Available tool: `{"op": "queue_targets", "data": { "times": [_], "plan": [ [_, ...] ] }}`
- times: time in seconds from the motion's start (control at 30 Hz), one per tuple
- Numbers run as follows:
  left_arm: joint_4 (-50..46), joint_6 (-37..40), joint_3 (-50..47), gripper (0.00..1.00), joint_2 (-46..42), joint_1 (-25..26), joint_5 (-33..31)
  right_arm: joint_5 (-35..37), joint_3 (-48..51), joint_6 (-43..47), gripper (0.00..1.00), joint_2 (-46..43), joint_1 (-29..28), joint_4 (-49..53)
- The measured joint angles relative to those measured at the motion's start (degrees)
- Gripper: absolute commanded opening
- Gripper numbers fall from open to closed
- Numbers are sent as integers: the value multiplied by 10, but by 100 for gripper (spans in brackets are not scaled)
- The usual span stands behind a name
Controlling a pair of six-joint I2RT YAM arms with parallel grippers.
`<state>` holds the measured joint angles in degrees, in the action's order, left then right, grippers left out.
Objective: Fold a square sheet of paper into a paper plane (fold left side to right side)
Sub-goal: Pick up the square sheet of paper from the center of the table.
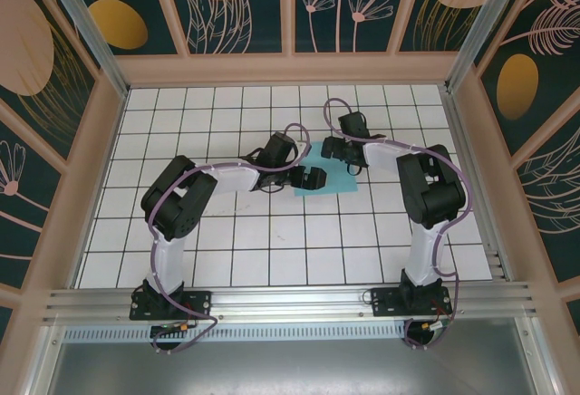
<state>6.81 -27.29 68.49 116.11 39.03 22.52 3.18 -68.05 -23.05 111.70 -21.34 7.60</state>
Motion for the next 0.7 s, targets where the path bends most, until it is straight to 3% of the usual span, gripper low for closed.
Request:
{"op": "queue_targets", "data": {
  "times": [0.47, 0.7],
  "plan": [
    [0, 0, 0, 98, 0, 0, 0, -97, 3, -11, 85, -10, -32, 4],
    [2, 0, -1, 99, 0, 0, 0, -118, 5, -11, 64, -10, -31, 14]
  ]
}}
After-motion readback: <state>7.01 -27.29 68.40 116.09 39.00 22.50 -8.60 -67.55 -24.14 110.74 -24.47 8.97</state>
